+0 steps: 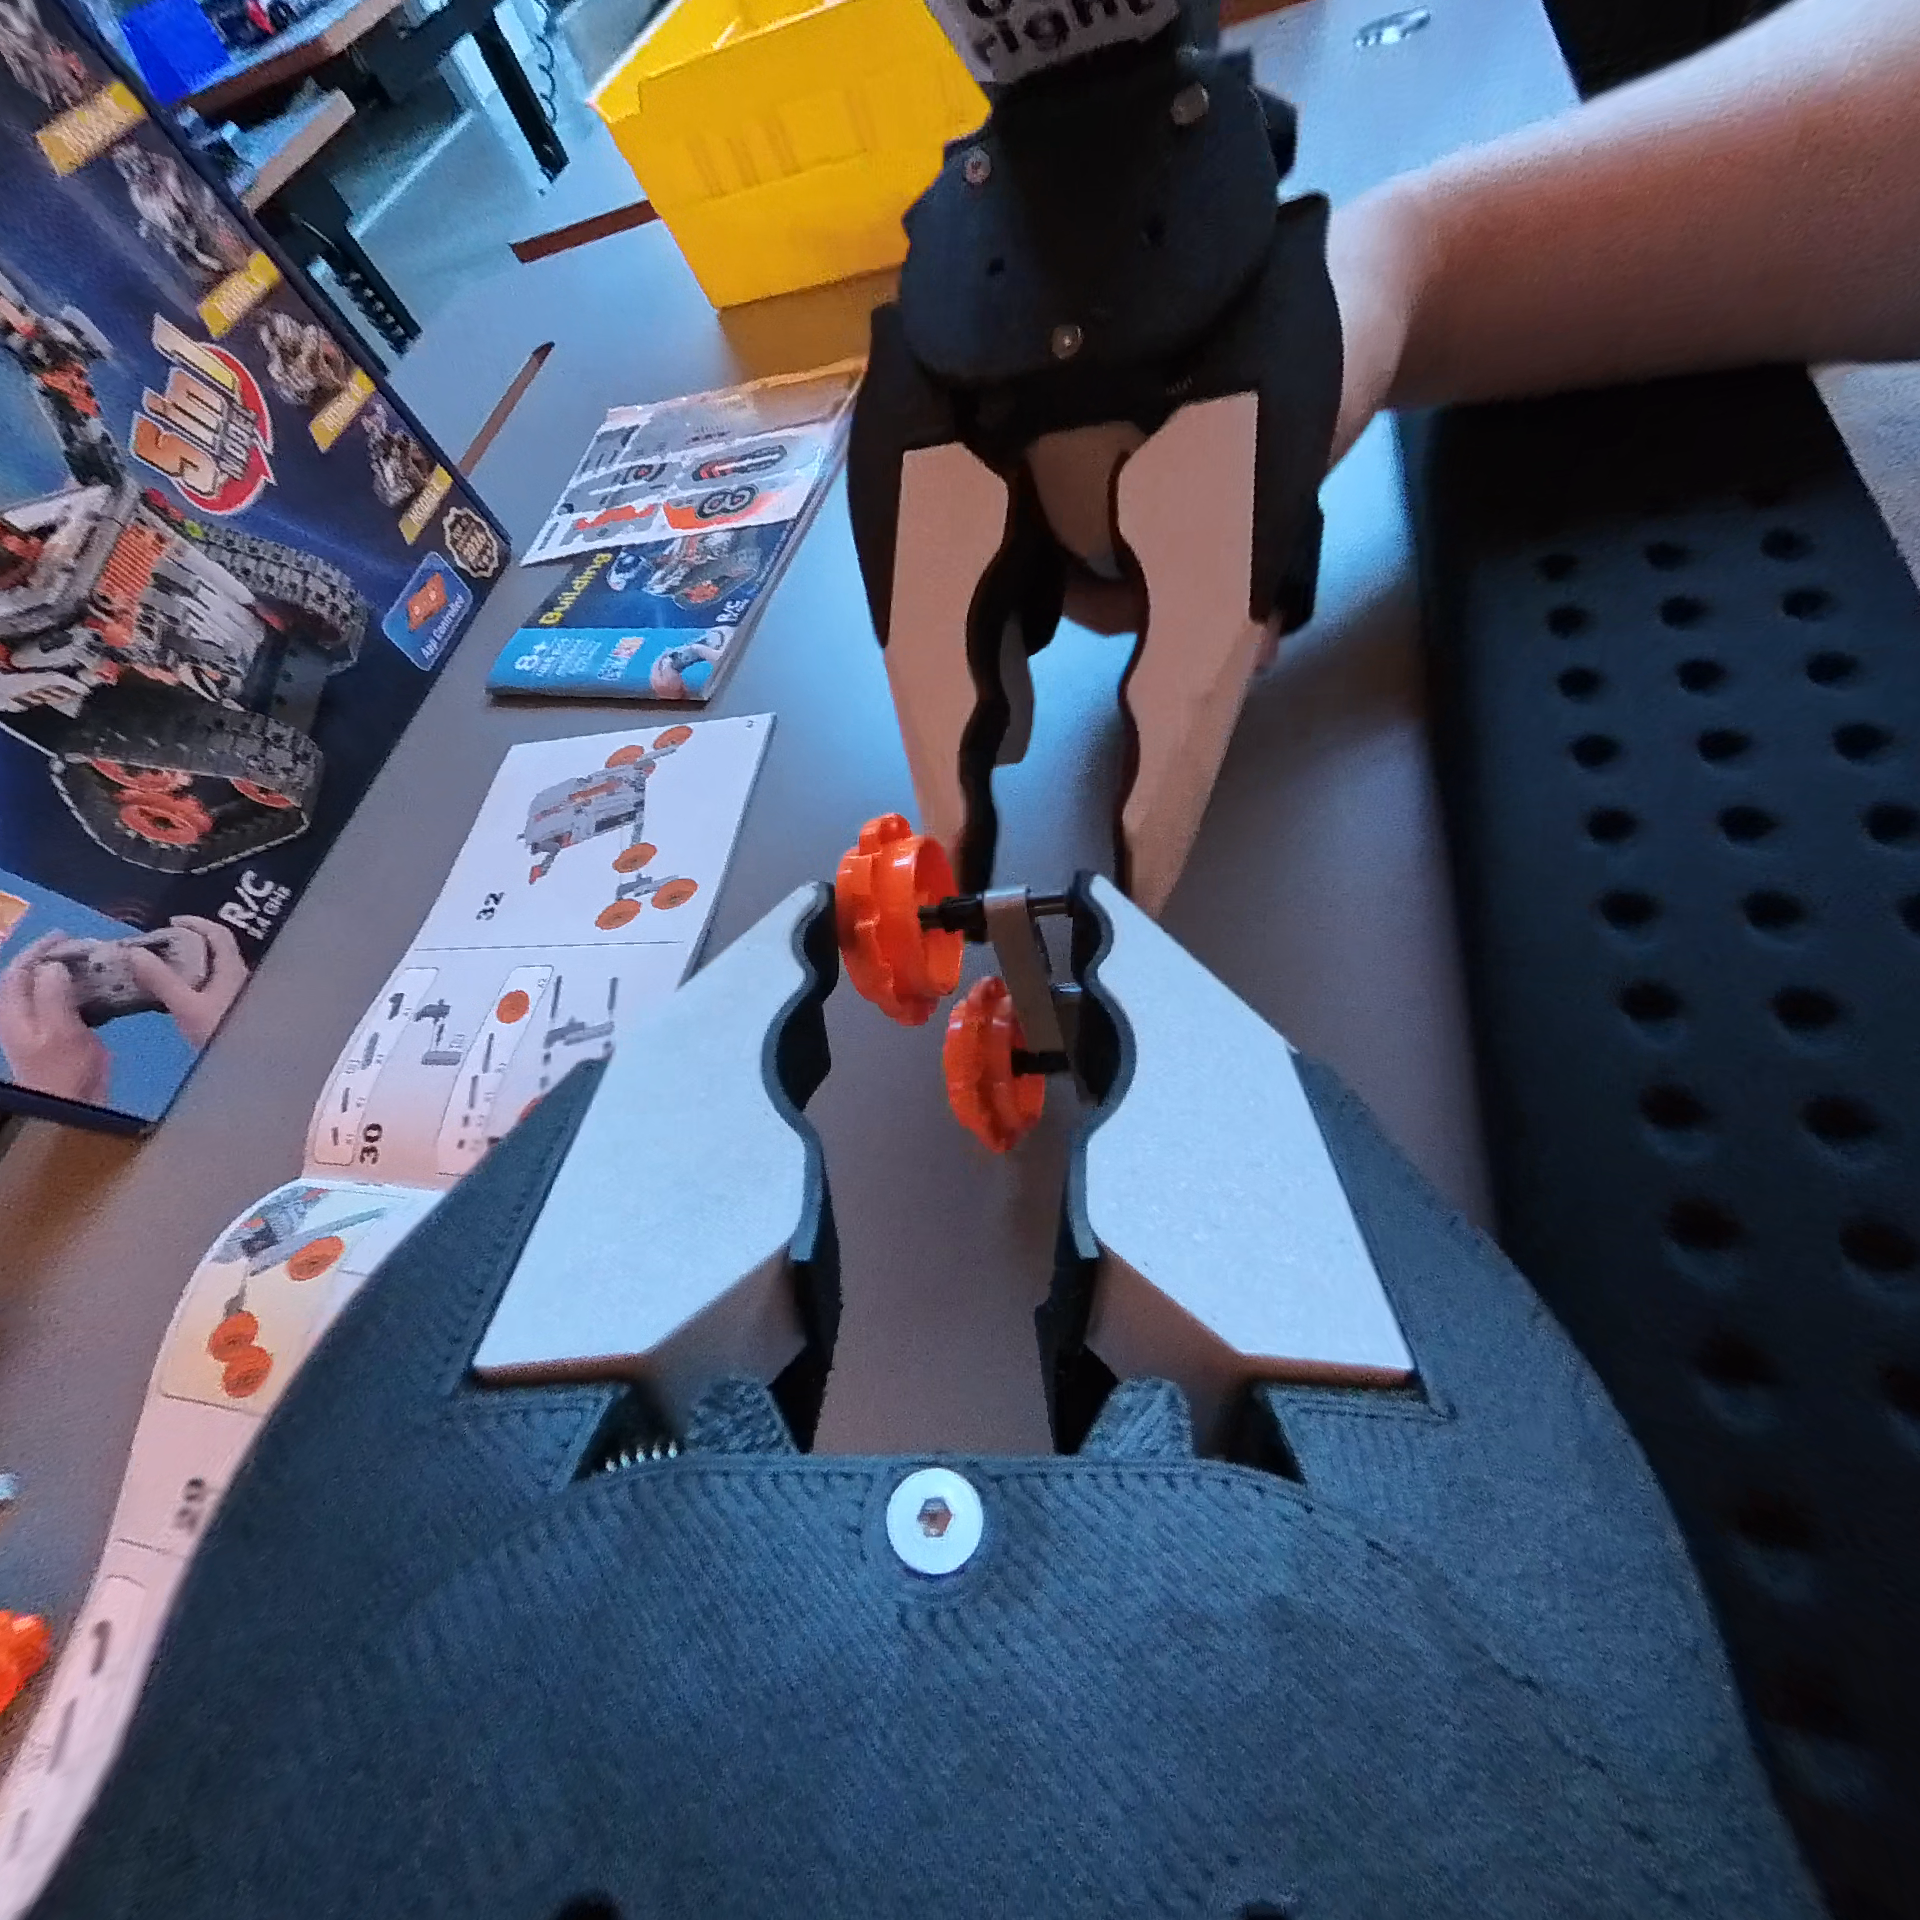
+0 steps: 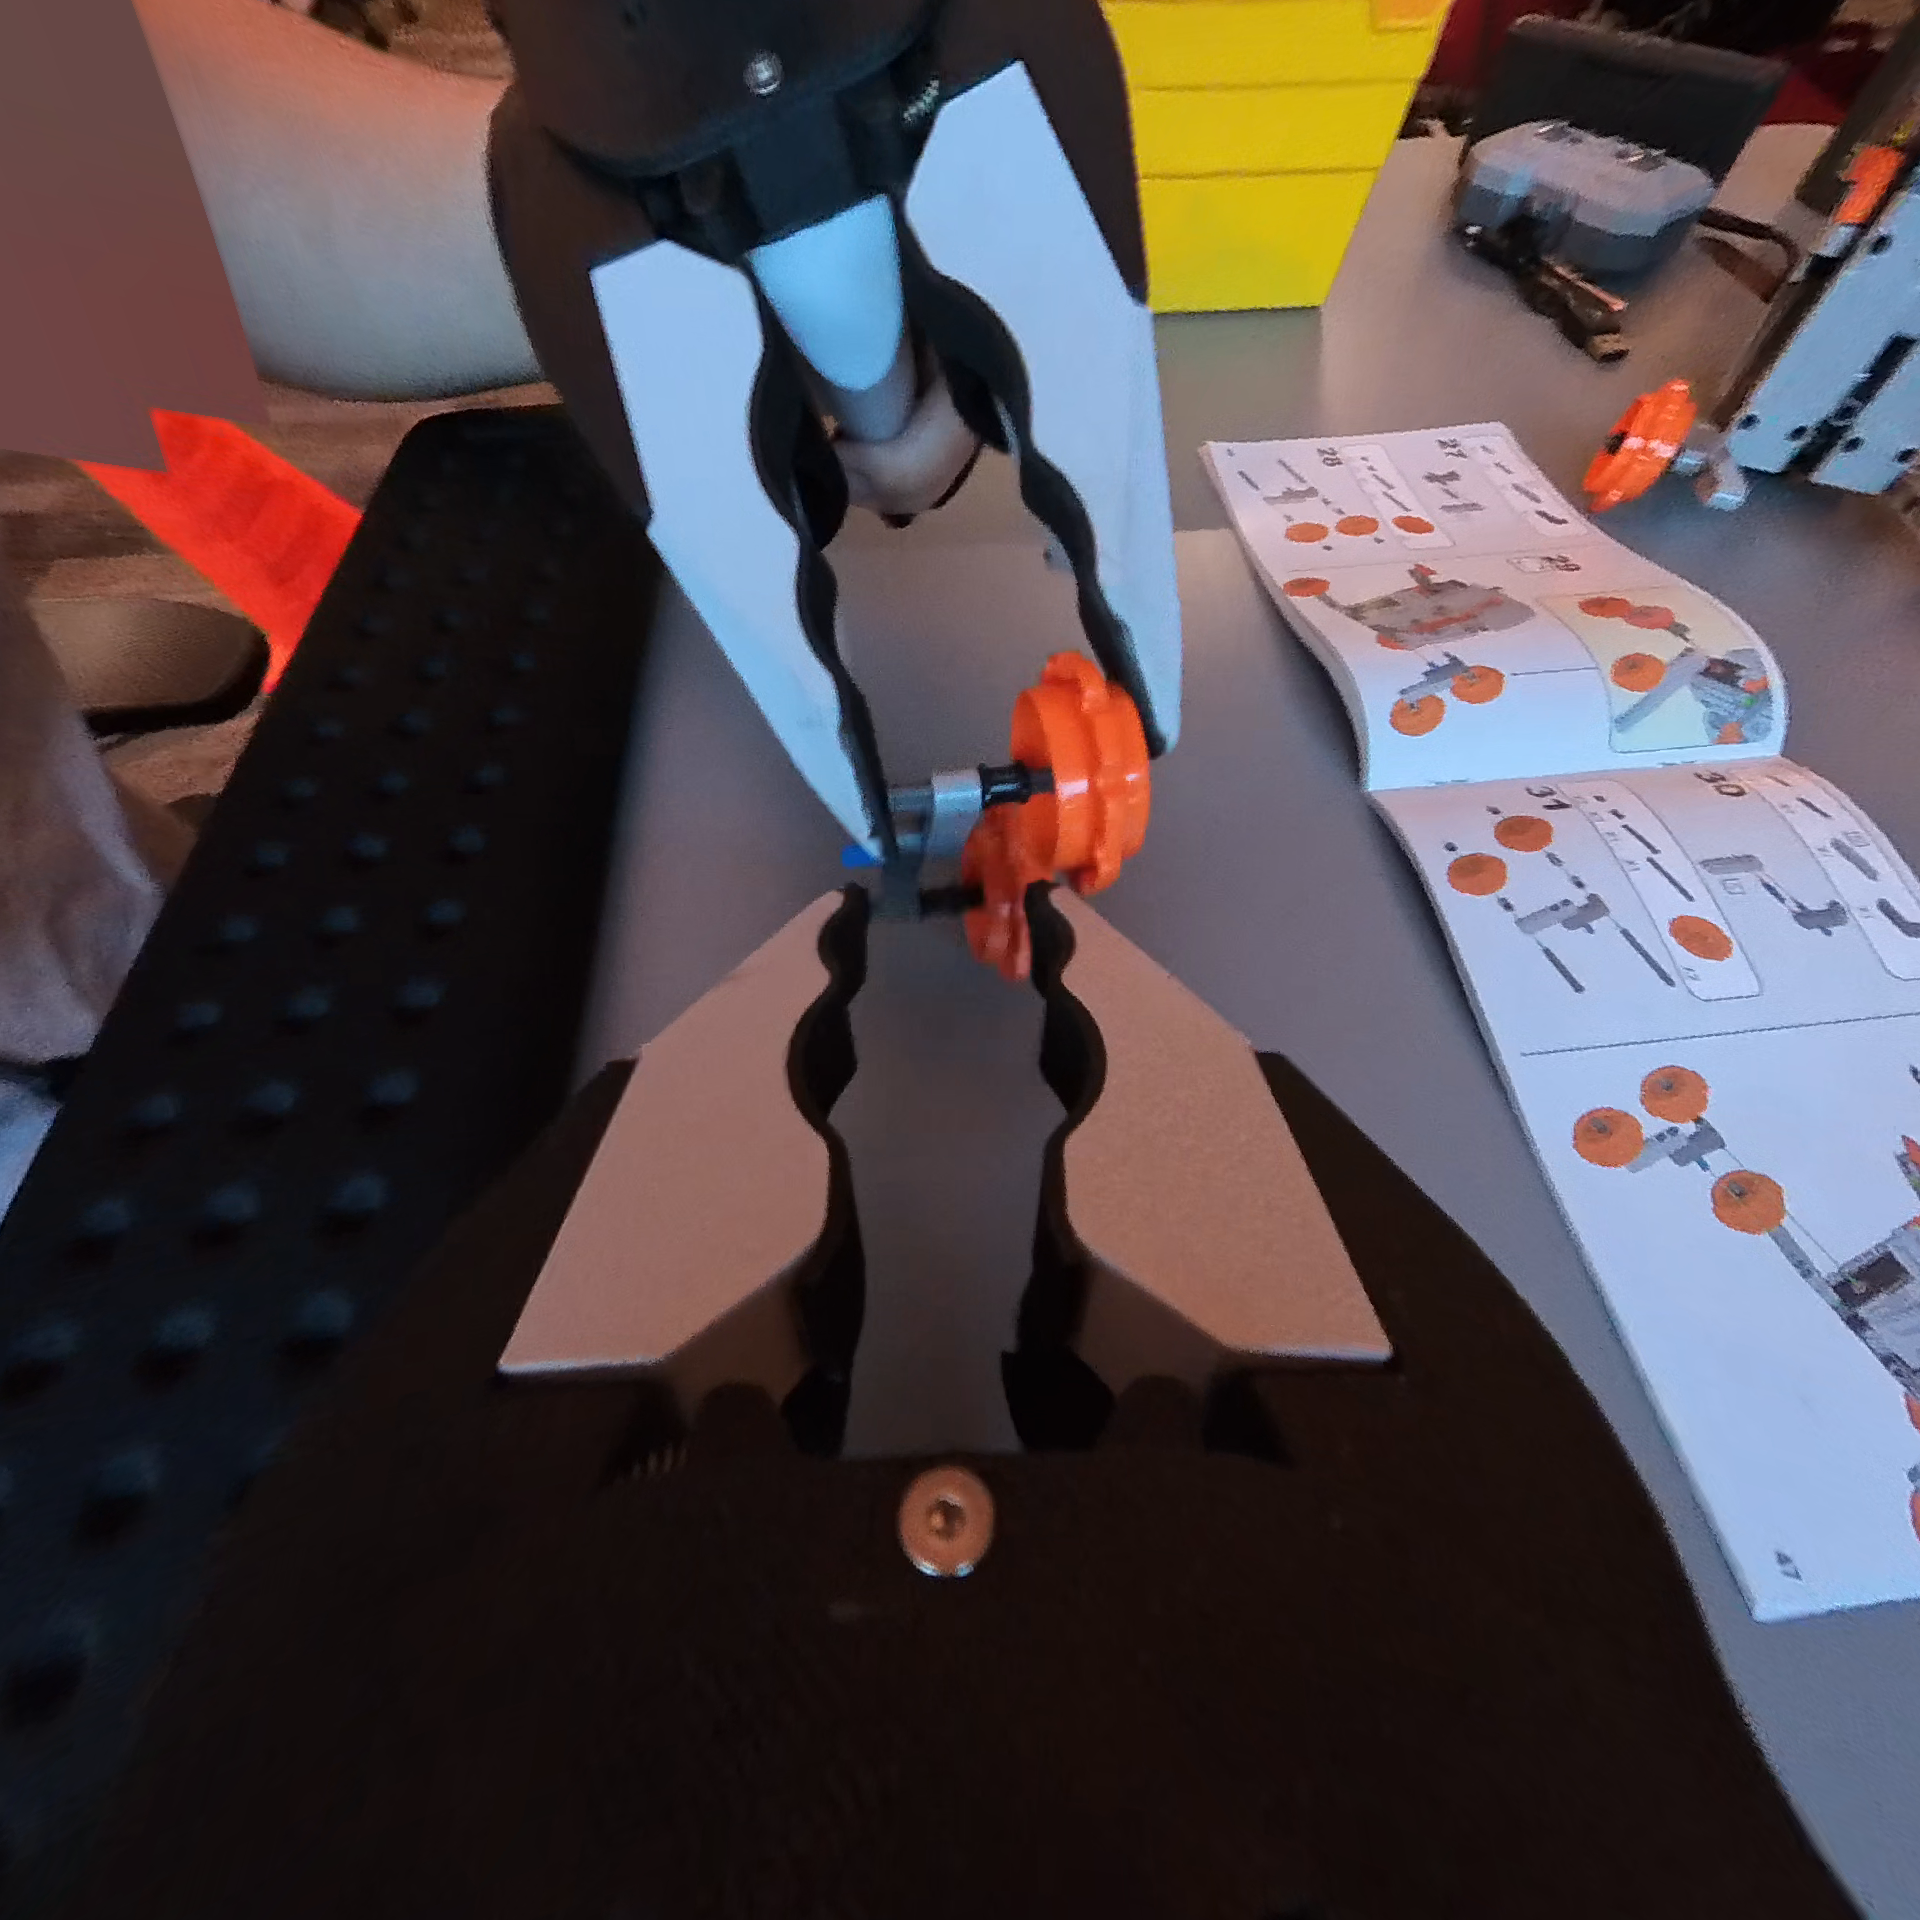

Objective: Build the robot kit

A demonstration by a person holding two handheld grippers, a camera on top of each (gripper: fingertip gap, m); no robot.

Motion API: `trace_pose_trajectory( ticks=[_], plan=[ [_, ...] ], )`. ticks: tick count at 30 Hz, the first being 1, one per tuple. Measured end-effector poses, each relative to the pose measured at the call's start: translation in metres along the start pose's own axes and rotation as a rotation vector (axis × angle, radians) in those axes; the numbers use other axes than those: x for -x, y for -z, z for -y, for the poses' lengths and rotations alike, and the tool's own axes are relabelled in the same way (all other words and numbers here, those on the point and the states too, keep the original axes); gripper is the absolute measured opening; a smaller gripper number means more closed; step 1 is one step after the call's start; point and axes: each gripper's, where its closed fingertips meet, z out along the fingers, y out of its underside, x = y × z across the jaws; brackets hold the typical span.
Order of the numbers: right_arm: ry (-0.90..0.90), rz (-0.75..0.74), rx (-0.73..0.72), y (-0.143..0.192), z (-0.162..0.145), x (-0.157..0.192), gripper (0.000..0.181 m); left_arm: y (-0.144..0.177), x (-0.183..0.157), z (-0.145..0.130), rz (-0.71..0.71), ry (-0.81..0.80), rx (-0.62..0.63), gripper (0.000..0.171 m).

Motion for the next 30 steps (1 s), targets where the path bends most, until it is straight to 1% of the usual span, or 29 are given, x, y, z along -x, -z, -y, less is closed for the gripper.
trace_pose_trajectory(
  ticks=[2, 7, 9, 11, 13, 16, 19, 21, 24, 26, 27, 29, 30],
  plan=[
    [0.0, 0.022, -0.024, -0.006, 0.003, 0.005, 0.031, -0.002, 0.003, 0.001, -0.012, 0.06, -0.005, 0.043],
    [-0.043, 0.023, -0.066, -0.015, 0.006, 0.005, 0.027, -0.001, 0.008, 0.002, -0.041, 0.237, -0.086, 0.042],
    [-0.131, 0.083, -0.065, -0.015, 0.004, 0.007, 0.018, 0.0, 0.01, -0.005, -0.038, 0.288, -0.083, 0.042],
    [-0.25, 0.161, -0.07, -0.015, 0.002, 0.011, 0.016, 0.0, 0.007, -0.01, -0.059, 0.343, -0.088, 0.043],
    [-0.337, 0.204, -0.071, -0.015, 0.002, 0.011, 0.016, 0.0, 0.006, -0.014, -0.073, 0.399, -0.09, 0.042],
    [-0.398, 0.238, -0.062, -0.015, 0.0, 0.012, 0.016, -0.001, 0.006, -0.019, -0.085, 0.442, -0.095, 0.042],
    [-0.473, 0.293, -0.053, -0.014, -0.002, 0.016, 0.016, -0.002, 0.006, -0.023, -0.094, 0.484, -0.097, 0.049],
    [-0.551, 0.324, -0.068, -0.013, 0.0, 0.015, 0.015, 0.0, 0.005, -0.026, -0.108, 0.524, -0.096, 0.05],
    [-0.67, 0.405, -0.129, -0.006, 0.007, 0.015, 0.015, 0.007, 0.0, -0.035, -0.152, 0.598, -0.056, 0.046],
    [-0.686, 0.404, -0.149, -0.004, 0.008, 0.011, 0.015, 0.011, -0.001, -0.038, -0.169, 0.676, -0.06, 0.041],
    [-0.674, 0.399, -0.144, -0.004, 0.008, 0.011, 0.015, 0.013, -0.002, -0.036, -0.187, 0.731, -0.082, 0.044],
    [-0.64, 0.376, -0.128, -0.006, 0.005, 0.011, 0.015, 0.013, -0.002, -0.03, -0.229, 0.84, -0.138, 0.061],
    [-0.625, 0.38, -0.119, -0.006, 0.005, 0.013, 0.015, 0.013, 0.0, -0.029, -0.234, 0.876, -0.148, 0.062]
  ],
)
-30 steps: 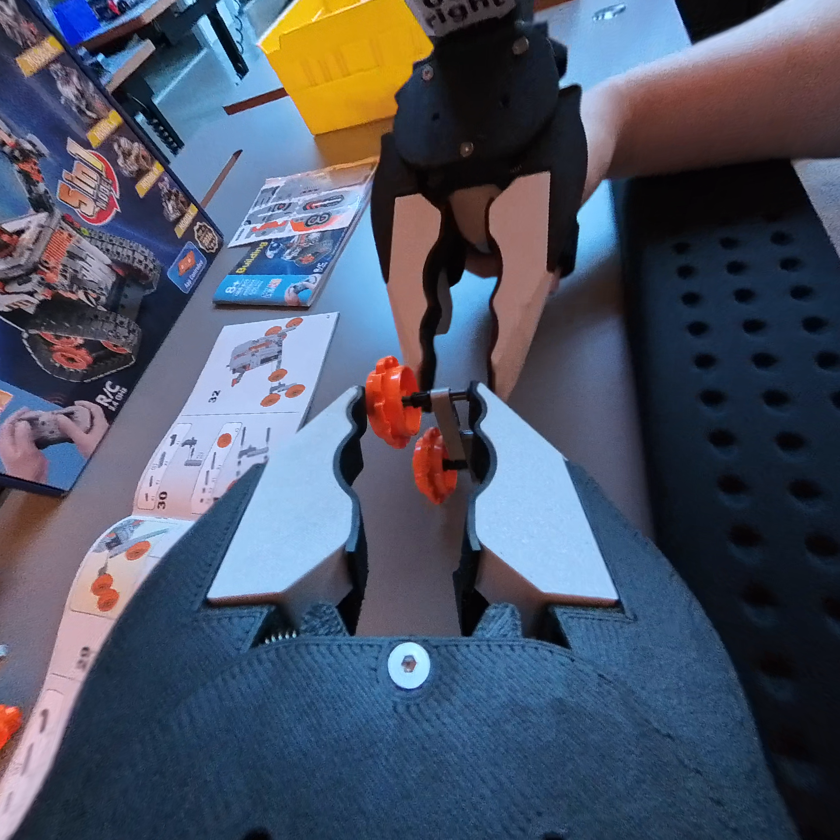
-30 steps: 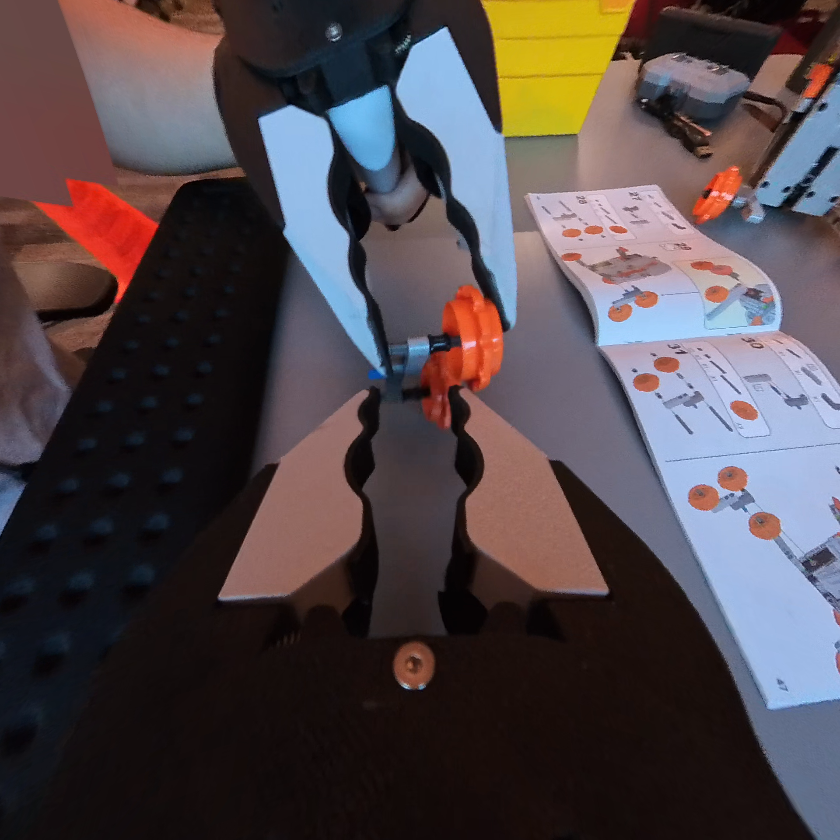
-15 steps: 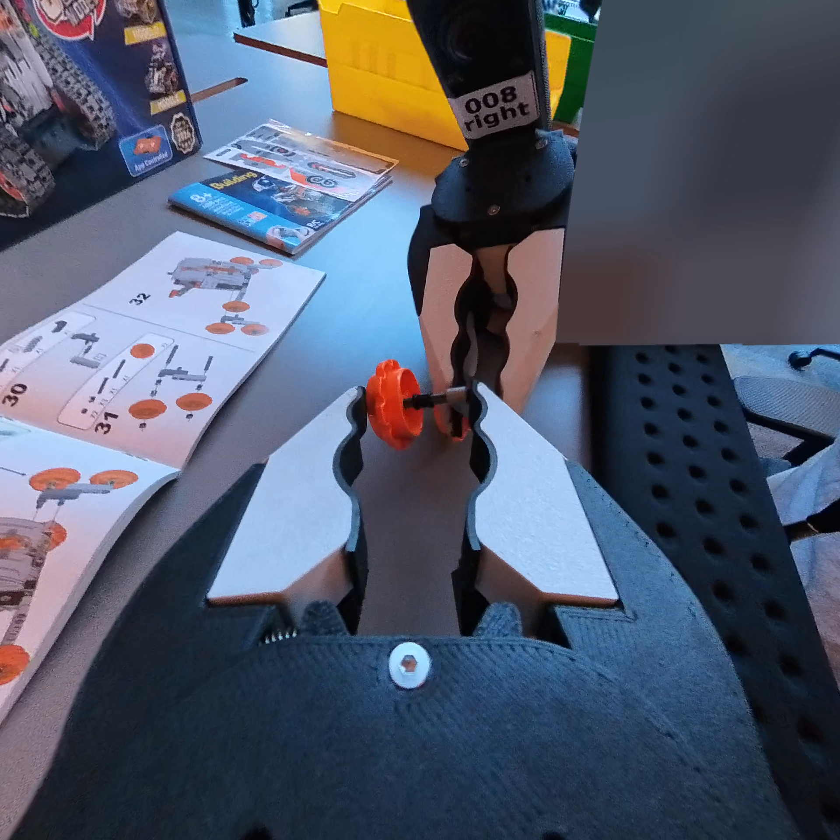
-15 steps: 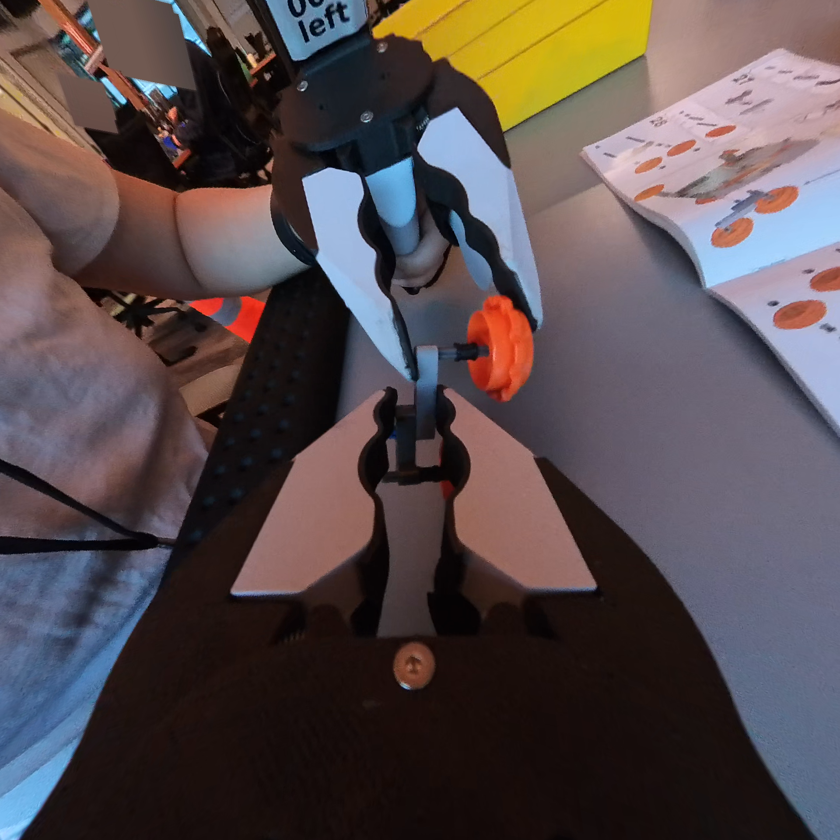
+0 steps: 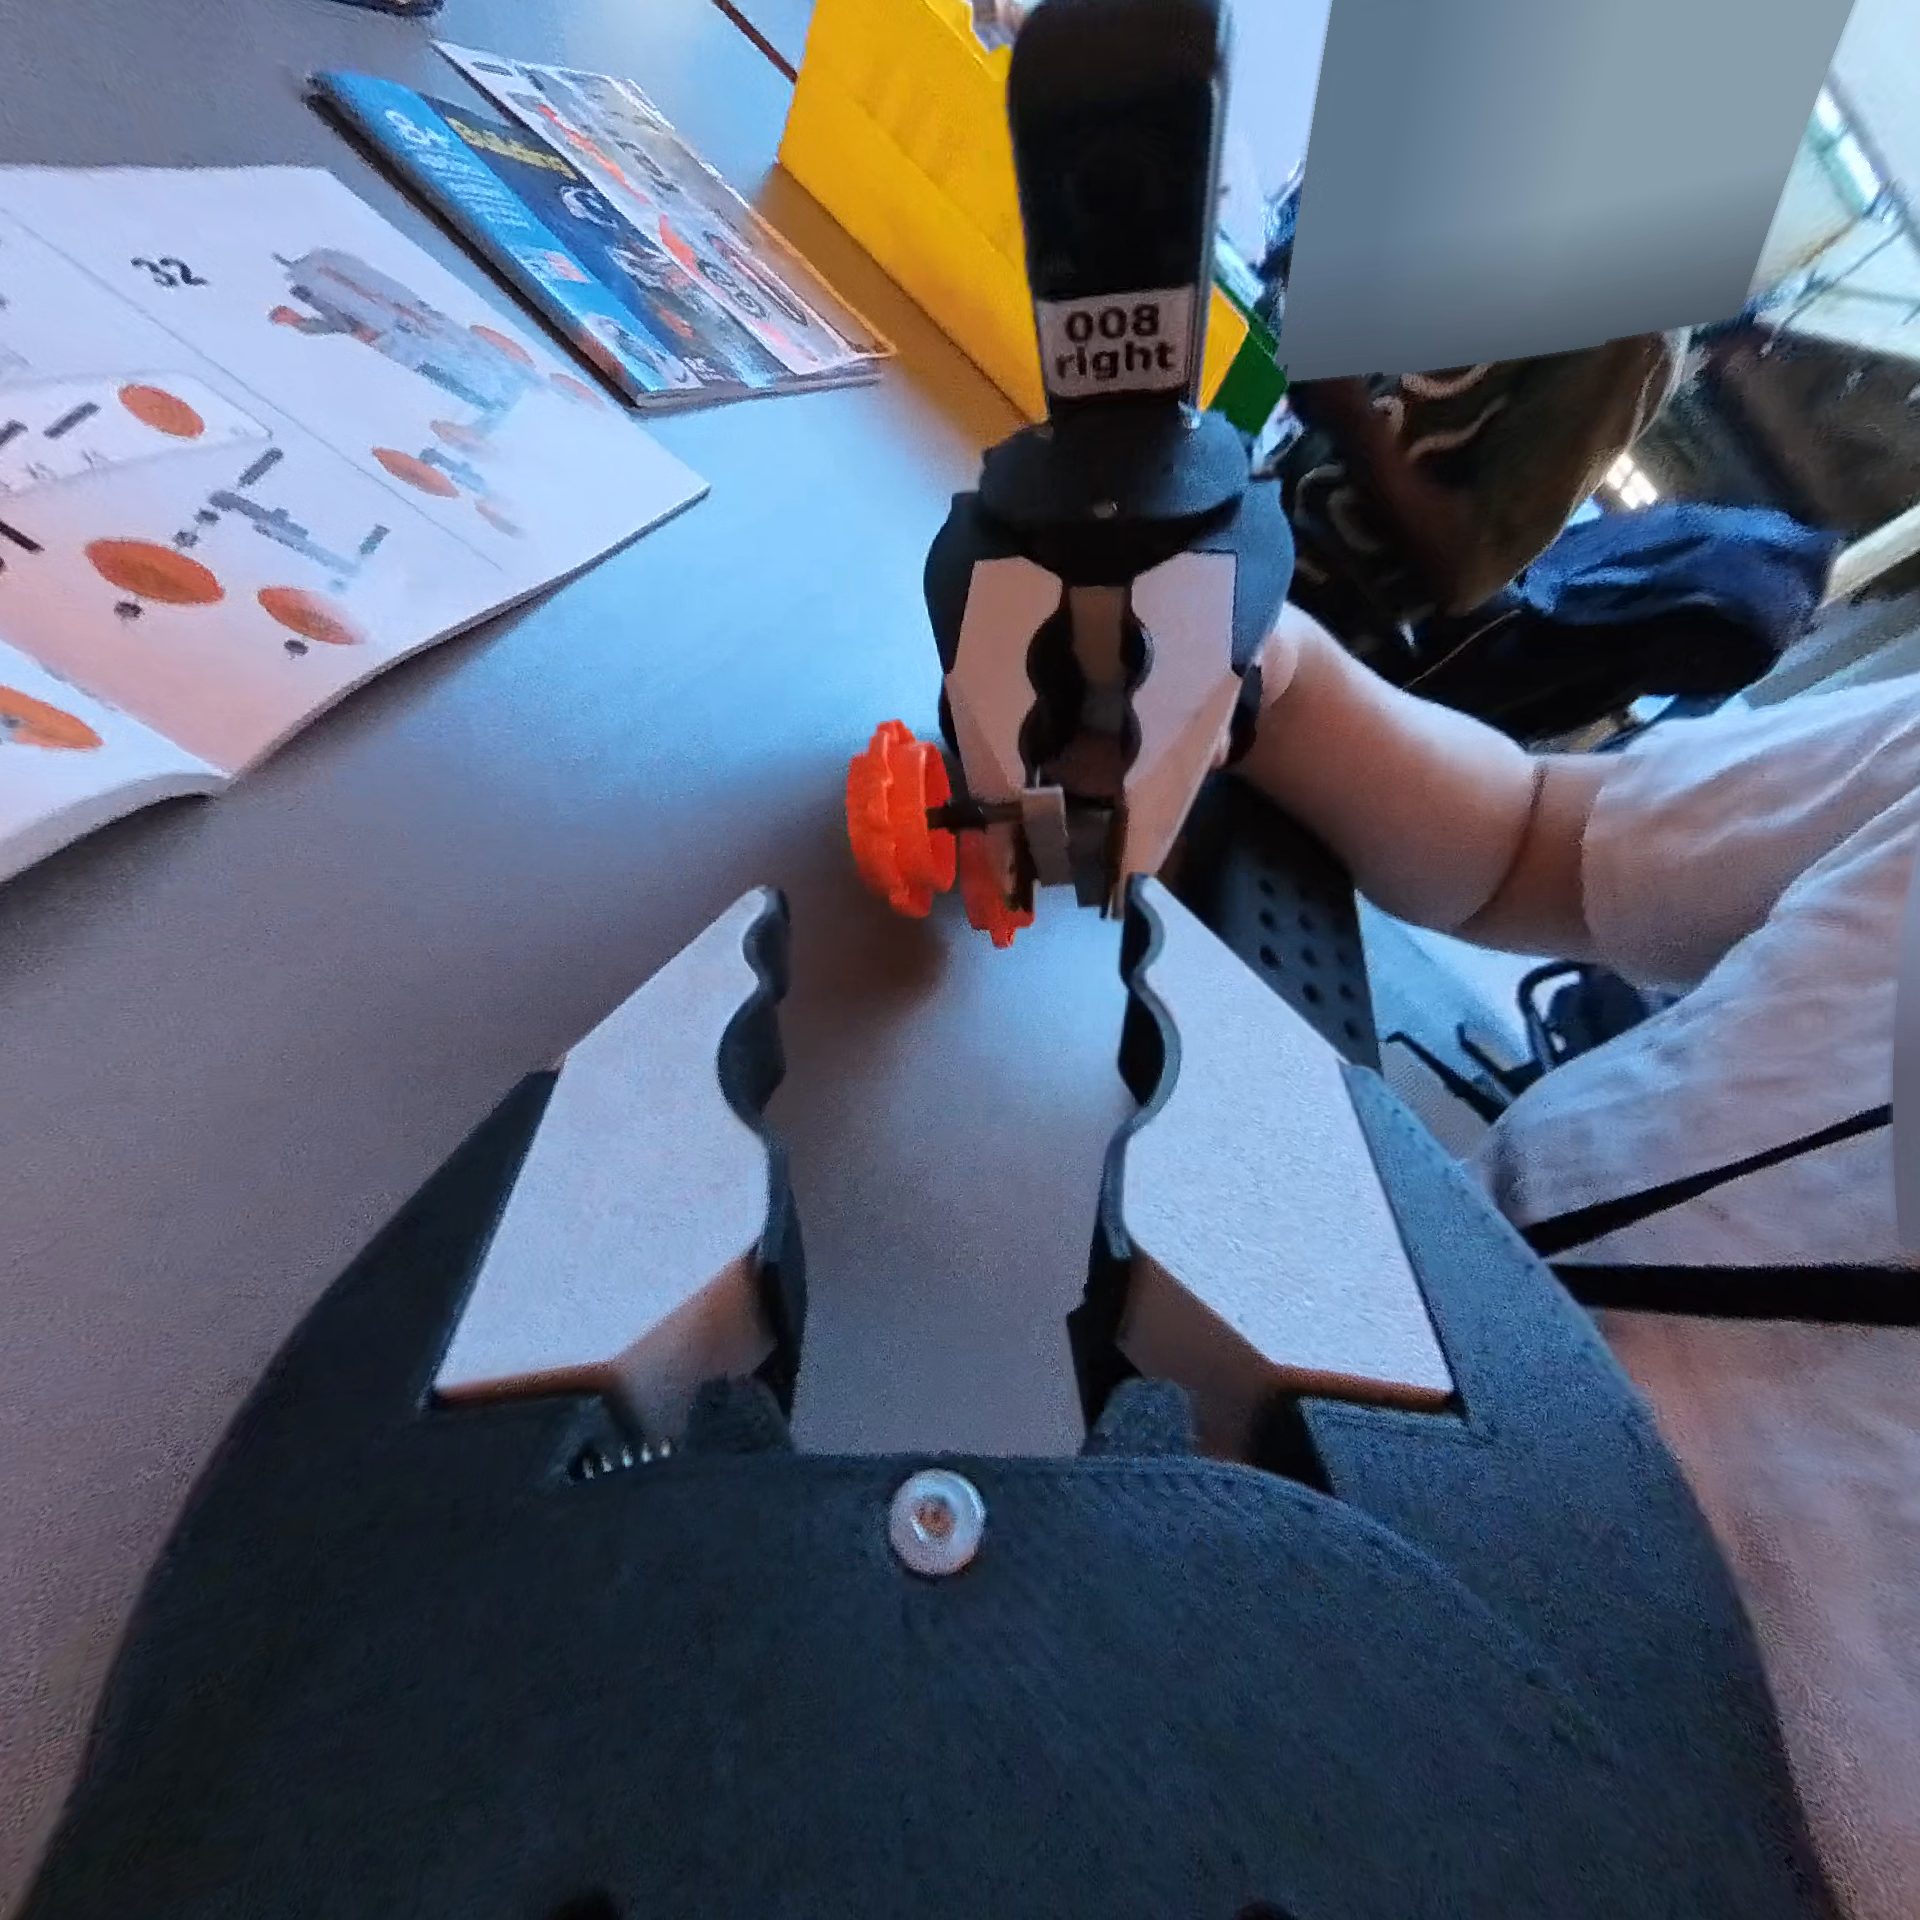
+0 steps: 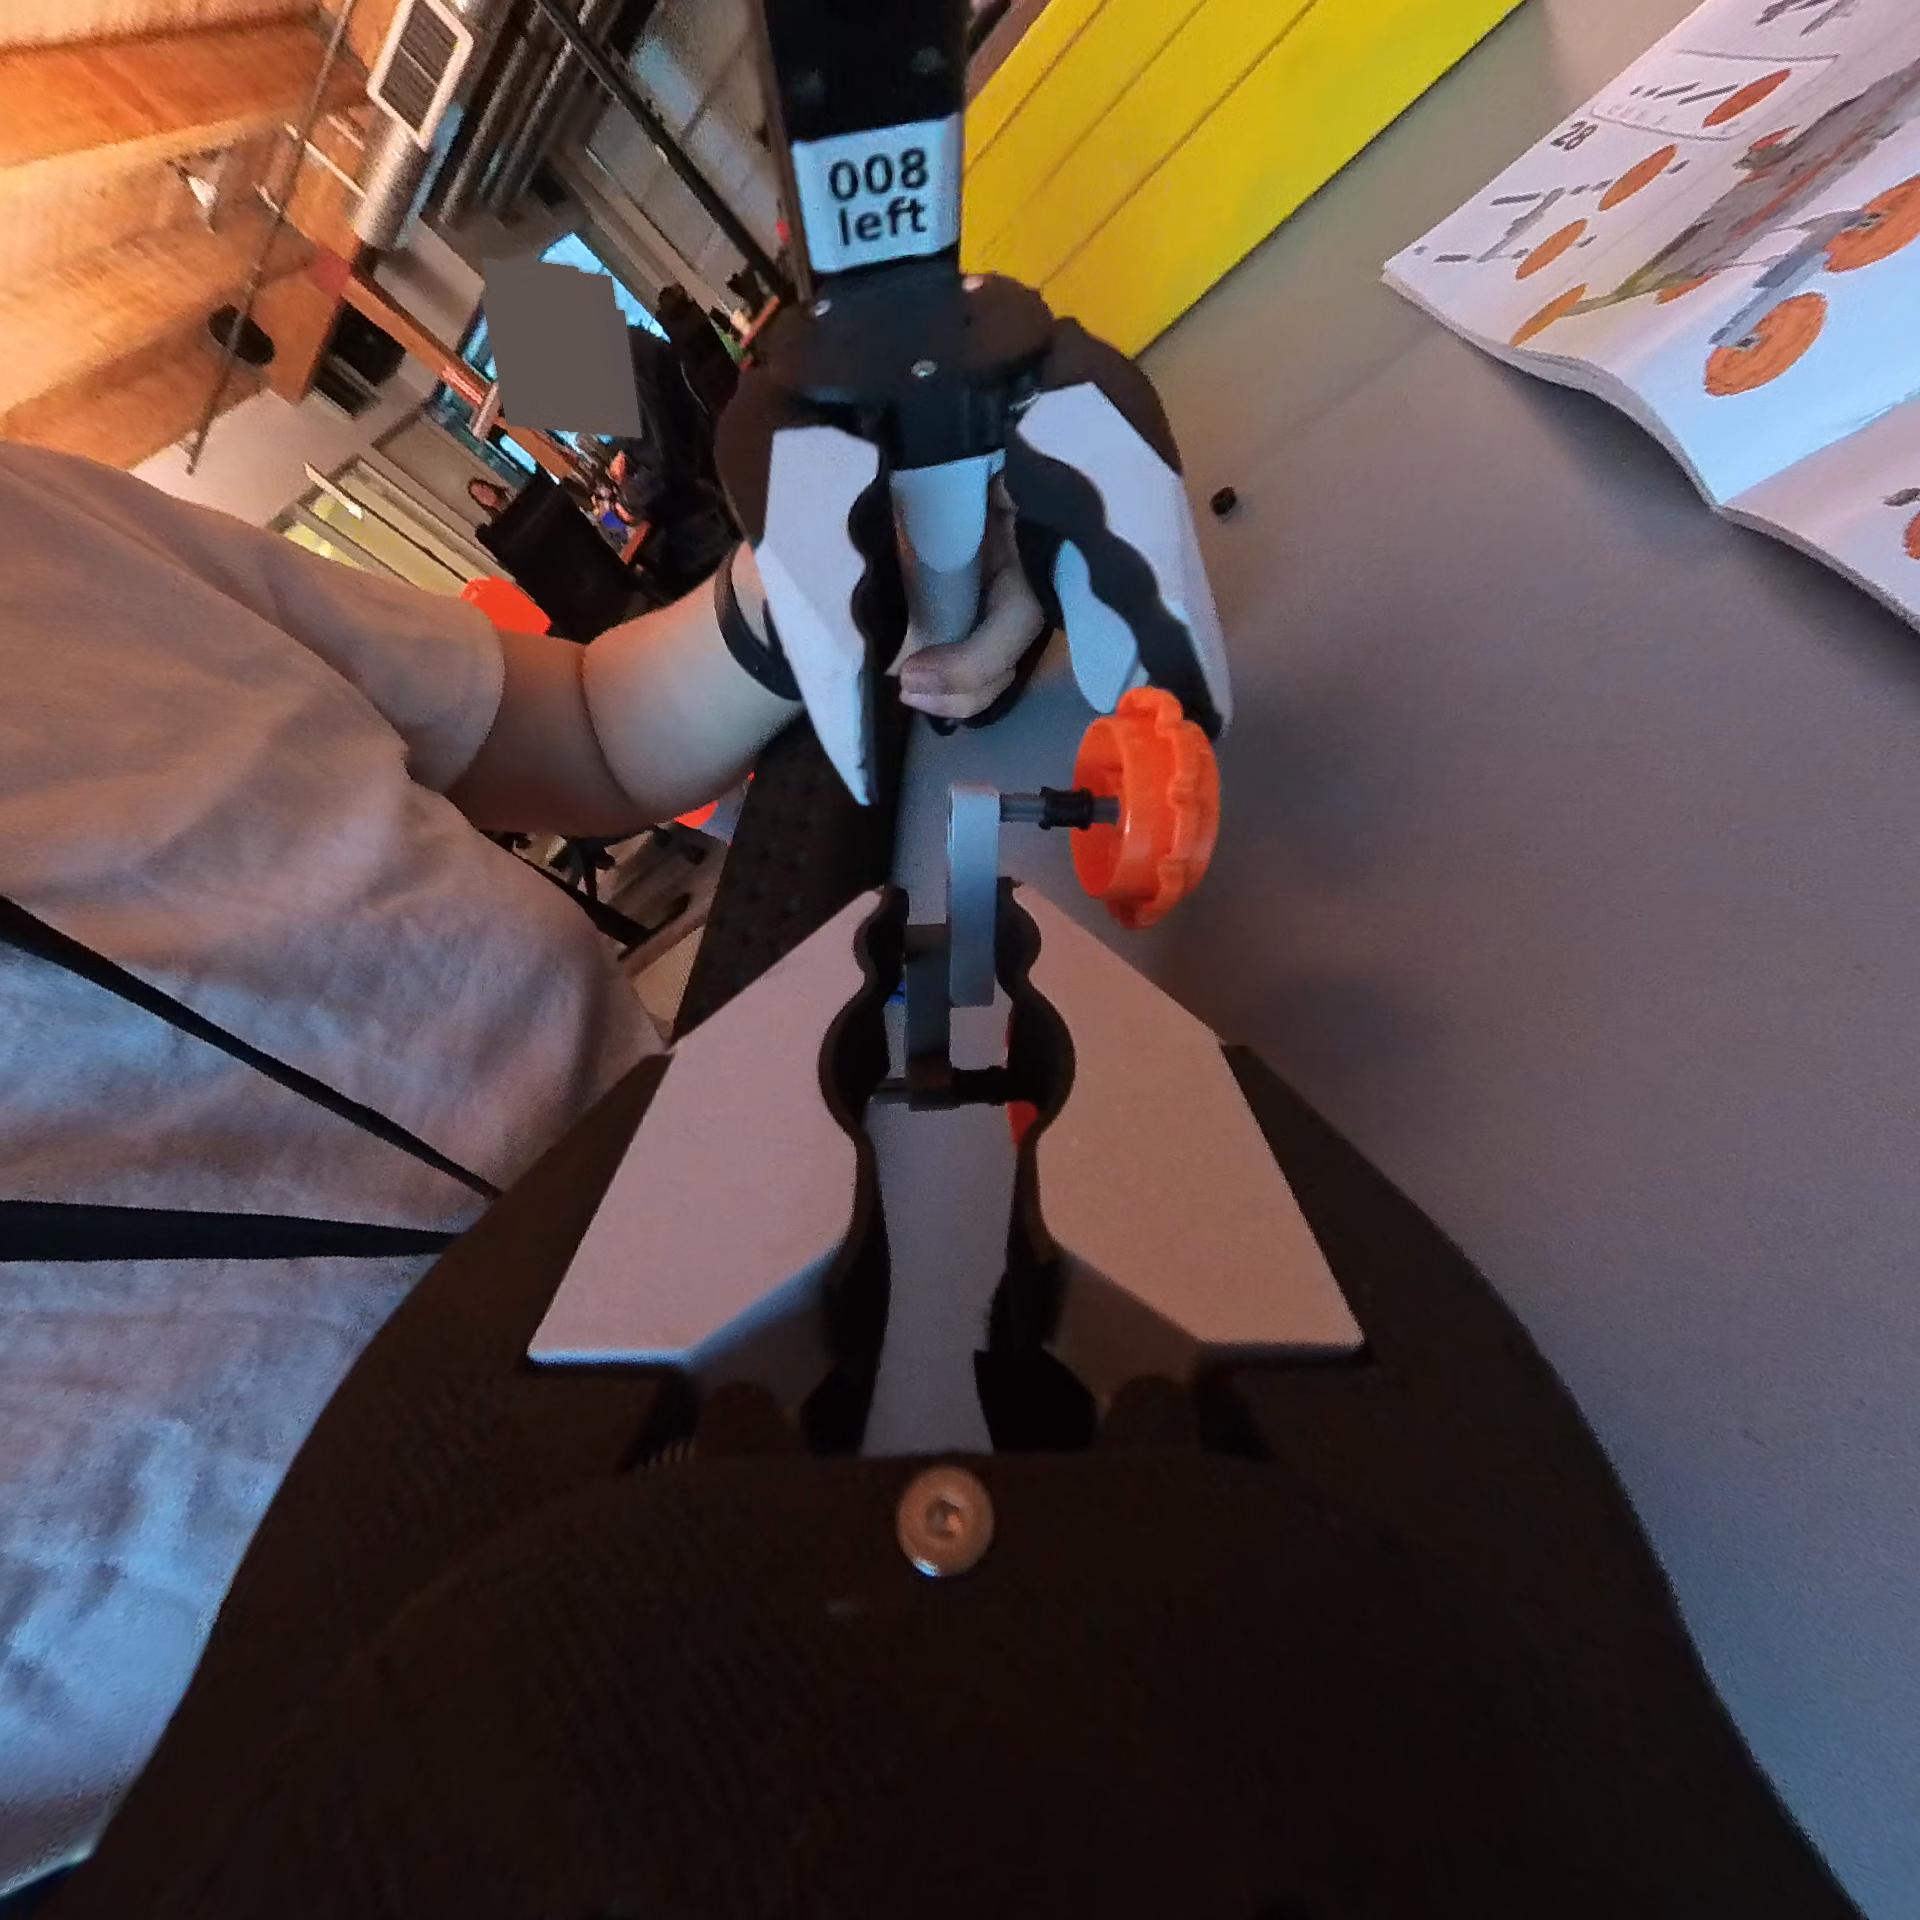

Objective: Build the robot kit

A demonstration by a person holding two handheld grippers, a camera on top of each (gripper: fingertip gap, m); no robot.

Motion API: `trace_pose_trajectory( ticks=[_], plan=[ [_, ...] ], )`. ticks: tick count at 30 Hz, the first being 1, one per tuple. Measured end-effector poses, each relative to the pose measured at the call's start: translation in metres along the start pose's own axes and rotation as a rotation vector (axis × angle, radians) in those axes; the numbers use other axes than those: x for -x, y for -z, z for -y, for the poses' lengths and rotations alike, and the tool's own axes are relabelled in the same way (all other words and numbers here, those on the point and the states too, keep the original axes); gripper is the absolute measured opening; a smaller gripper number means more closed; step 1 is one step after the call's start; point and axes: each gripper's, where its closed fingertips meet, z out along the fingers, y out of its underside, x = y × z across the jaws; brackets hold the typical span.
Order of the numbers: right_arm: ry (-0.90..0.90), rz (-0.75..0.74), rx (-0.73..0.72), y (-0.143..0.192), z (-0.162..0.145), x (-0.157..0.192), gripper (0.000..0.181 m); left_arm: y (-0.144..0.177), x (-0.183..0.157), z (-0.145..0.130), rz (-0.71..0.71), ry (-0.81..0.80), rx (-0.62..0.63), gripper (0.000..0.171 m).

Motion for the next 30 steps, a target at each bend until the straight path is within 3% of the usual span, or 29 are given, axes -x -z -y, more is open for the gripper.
trace_pose_trajectory(
  ticks=[4, 9, 14, 18, 21, 25, 30],
  plan=[
    [0.025, 0.003, 0.026, -0.003, -0.004, 0.002, 0.015, -0.007, 0.004, -0.005, 0.018, 0.066, 0.02, 0.054],
    [0.018, 0.0, 0.031, -0.004, -0.004, 0.001, 0.015, -0.011, -0.001, -0.007, -0.011, 0.115, 0.017, 0.059],
    [0.024, -0.01, 0.056, -0.006, -0.008, 0.0, 0.015, -0.011, 0.001, -0.005, -0.025, 0.152, 0.0, 0.044],
    [0.029, -0.023, 0.082, -0.008, -0.011, -0.001, 0.015, -0.011, -0.002, -0.005, -0.066, 0.218, -0.011, 0.047],
    [0.029, -0.042, 0.097, -0.009, -0.014, -0.004, 0.015, -0.011, 0.004, -0.009, -0.028, 0.21, 0.006, 0.039],
    [0.007, -0.037, 0.091, -0.009, -0.013, -0.005, 0.016, -0.011, 0.002, -0.008, -0.041, 0.216, 0.005, 0.047],
    [-0.016, -0.035, 0.088, -0.009, -0.012, -0.006, 0.016, -0.011, 0.007, -0.012, -0.011, 0.192, 0.038, 0.039]
  ],
)
